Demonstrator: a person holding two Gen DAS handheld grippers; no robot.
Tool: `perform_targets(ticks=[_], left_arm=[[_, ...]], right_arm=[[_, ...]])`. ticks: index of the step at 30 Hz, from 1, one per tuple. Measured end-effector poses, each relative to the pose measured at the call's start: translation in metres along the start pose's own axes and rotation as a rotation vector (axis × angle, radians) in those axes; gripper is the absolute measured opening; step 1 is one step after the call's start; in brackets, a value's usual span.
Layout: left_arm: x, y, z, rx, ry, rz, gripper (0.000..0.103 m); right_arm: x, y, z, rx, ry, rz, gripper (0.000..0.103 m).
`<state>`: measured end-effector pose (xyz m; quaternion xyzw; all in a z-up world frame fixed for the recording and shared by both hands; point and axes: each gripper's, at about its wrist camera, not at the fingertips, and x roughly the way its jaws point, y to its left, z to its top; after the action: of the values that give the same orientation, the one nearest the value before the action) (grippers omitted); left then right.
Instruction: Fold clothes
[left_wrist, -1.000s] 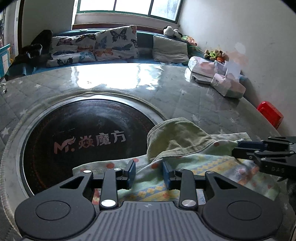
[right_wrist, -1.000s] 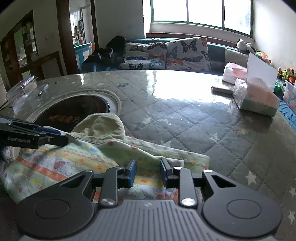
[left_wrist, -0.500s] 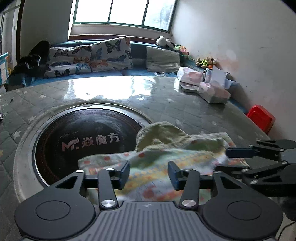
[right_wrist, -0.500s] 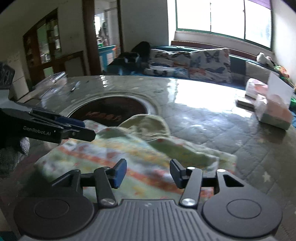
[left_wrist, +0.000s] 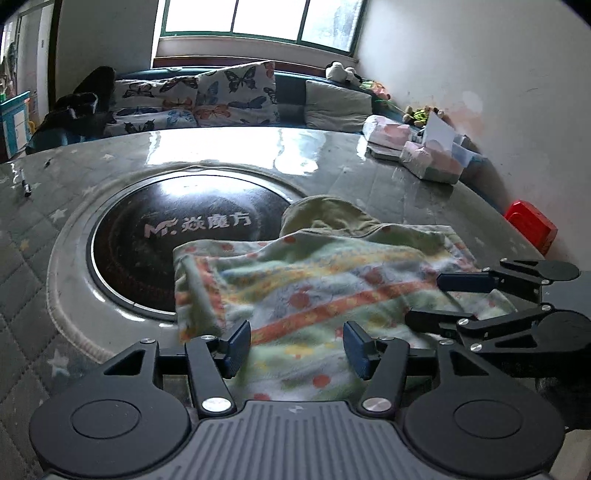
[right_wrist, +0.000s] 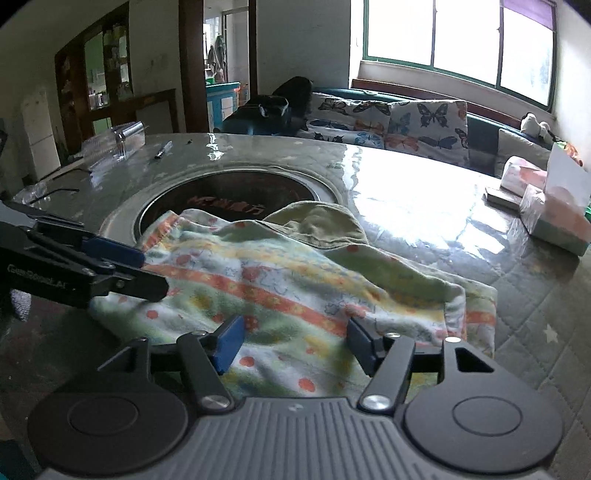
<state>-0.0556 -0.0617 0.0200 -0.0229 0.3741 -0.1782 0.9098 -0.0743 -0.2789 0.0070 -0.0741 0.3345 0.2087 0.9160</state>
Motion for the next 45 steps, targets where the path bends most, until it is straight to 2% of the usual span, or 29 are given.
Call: perform_targets(ticks=[7,12,16,20,30,35,41,45], left_arm=[[-0.005,0.005,-0.003,-0.020,-0.010,0.010,0.060],[-0.009,0.007,-0.004,-0.030,-0.016,0.014,0.064],[-0.018,0.011,-0.006,-0.039,-0.027,0.033,0.071],[-0.023,0.019,-0.010,-0.062,-0.028,0.052,0.072],[-0.023,0.022,-0.027,-0.064,0.001,0.065,0.073],[-0.027,0.022,-0.026,-0.066,-0.006,0.070,0.074],[-0.023,0.019,-0.026,-0.065,0.007,0.069,0.077],[-0.022,0.019,-0.025,-0.068,0.015,0.079,0.083]], right_arm=[[-0.006,0.008,0.014,-0.034,-0.035,0.030,0.064],[0.013,0.020,0.014,-0.060,0.000,0.050,0.064],[0.013,0.021,0.011,-0.055,0.001,0.042,0.071],[0.002,0.026,0.011,-0.067,-0.028,0.059,0.080],[0.004,0.040,-0.002,-0.080,-0.022,0.072,0.083],[-0.010,0.038,0.001,-0.071,-0.048,0.056,0.083],[-0.008,0.030,-0.009,-0.049,-0.012,0.035,0.083],[-0.007,0.028,-0.012,-0.021,-0.011,0.039,0.091]])
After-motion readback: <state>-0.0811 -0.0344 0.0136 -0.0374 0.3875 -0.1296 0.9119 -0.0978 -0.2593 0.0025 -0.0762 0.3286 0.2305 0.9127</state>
